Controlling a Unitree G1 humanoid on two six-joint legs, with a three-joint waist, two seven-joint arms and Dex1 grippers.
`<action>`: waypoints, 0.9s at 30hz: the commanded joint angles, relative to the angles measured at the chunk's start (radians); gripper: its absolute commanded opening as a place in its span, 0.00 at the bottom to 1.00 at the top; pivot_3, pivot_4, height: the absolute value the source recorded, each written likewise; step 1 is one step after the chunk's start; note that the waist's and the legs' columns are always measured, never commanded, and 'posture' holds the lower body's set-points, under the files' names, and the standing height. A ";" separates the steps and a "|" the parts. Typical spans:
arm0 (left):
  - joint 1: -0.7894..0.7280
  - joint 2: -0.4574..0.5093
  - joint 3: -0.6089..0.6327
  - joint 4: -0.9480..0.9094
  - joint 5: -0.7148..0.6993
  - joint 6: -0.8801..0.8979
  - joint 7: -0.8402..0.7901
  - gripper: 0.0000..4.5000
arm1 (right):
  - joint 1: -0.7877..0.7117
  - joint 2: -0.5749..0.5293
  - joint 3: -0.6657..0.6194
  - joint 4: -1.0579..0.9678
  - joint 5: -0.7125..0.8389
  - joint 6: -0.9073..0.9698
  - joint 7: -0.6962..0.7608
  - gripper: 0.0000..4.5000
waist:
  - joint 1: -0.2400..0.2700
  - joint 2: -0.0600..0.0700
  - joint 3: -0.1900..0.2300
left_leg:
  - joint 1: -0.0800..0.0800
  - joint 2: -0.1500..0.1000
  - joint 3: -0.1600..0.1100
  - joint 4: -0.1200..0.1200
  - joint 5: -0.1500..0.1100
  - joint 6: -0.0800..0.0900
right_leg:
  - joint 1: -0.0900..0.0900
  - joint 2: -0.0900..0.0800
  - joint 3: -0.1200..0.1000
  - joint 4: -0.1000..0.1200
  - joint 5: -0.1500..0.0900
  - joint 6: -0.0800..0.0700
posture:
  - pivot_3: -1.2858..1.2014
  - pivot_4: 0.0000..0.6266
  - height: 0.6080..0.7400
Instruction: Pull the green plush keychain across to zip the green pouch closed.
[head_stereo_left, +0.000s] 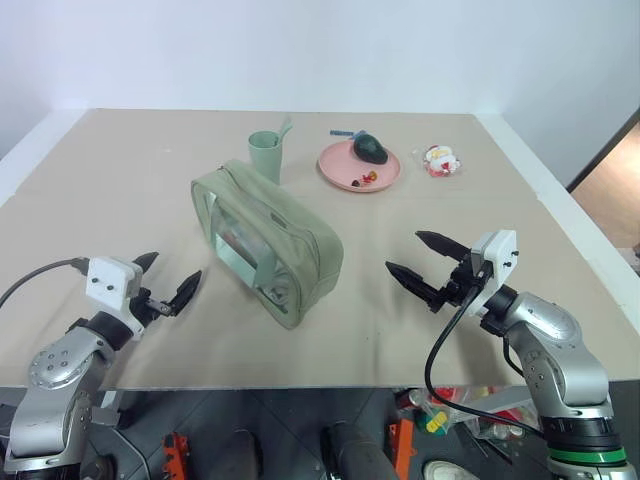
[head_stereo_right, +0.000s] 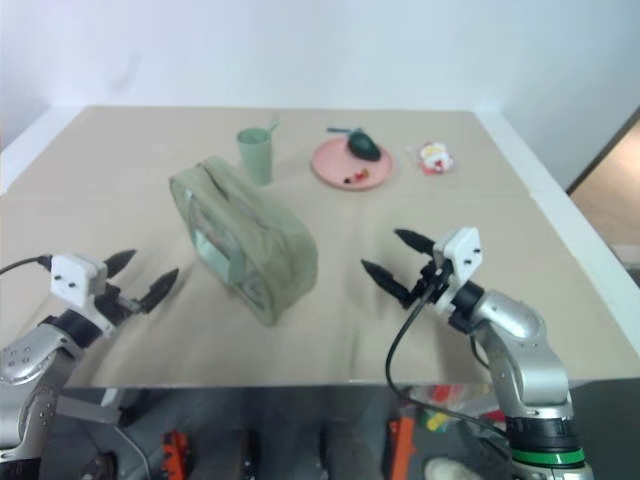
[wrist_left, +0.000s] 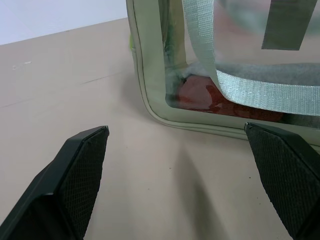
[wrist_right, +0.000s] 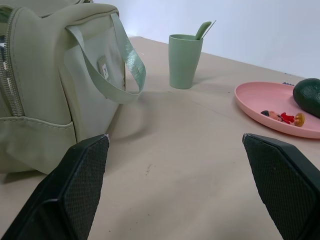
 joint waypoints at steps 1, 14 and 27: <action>0.011 0.001 0.016 -0.060 -0.013 -0.005 0.007 1.00 | -0.022 -0.011 0.008 -0.018 -0.001 0.009 0.006 0.98 | 0.000 0.000 0.000 | 0.000 0.000 0.000 0.000 0.000 0.000 | 0.000 0.000 0.000 0.000 0.000 0.000 | 0.52 0.24 1.00; 0.061 0.101 0.038 -0.225 -0.262 0.114 -0.170 1.00 | -0.044 -0.070 0.015 -0.079 0.071 0.103 0.104 0.98 | 0.000 0.000 0.001 | -0.001 0.000 0.000 0.000 0.000 0.000 | -0.001 0.000 0.000 0.000 0.000 0.000 | 0.52 0.24 1.00; -0.051 0.307 -0.063 -0.376 -0.471 0.318 -0.297 1.00 | -0.320 0.054 0.177 -0.024 0.138 0.278 0.089 0.98 | -0.003 0.003 0.003 | -0.003 0.001 0.000 -0.001 0.000 0.000 | -0.005 0.002 -0.001 0.000 0.000 -0.002 | 0.52 0.24 1.00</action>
